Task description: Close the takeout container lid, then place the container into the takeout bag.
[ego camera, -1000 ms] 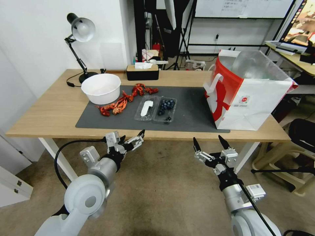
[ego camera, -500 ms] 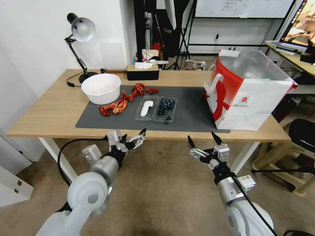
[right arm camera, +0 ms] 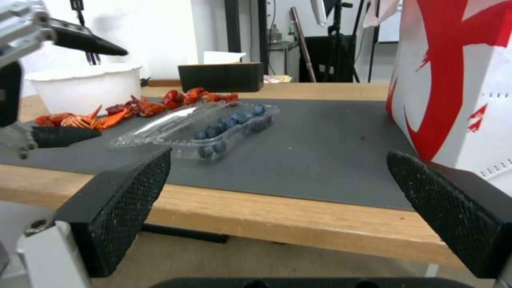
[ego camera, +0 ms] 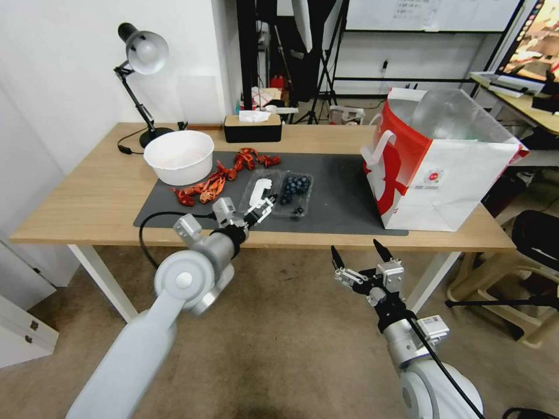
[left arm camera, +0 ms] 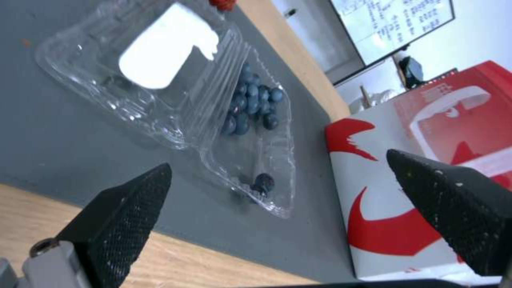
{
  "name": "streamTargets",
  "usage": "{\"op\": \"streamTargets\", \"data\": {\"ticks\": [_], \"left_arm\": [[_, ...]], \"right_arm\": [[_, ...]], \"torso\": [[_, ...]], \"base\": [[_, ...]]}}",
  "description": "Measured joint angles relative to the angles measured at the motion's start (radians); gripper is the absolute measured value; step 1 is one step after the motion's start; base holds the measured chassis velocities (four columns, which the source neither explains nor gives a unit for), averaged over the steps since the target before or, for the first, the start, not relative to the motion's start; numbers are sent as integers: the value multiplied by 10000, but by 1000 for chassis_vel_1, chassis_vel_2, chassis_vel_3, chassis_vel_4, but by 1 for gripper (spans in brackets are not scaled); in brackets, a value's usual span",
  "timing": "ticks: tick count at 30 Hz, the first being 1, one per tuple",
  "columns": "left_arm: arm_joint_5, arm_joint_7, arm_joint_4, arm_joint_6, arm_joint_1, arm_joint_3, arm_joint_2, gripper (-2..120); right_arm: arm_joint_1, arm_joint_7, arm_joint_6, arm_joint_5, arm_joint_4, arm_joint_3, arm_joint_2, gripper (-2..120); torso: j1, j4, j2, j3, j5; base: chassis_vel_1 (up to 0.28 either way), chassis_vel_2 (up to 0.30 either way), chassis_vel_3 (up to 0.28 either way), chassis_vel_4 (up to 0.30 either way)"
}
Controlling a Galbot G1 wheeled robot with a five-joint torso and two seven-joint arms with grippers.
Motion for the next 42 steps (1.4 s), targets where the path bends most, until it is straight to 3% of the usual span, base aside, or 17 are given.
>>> {"op": "streamTargets", "data": {"ticks": [7,12,42], "left_arm": [[-306,-965,667,-201,-787,517,-371,100],[-273,-1263,862,-224,-899,626,-471,100],[40,-1096,1733,-609,-1237,743,-684,100]], "right_arm": [[-92,-26,49,-133,9,0,128,100],[-133,-32,76,-164,17,19,157,100],[-360,-85,179,-303,65,78,308,100]], "torso": [[1,-1,0,0,0],[0,0,0,-1,0],[0,0,1,-2,0]], "base": [[0,0,0,0],[0,0,0,0],[0,0,0,0]]}}
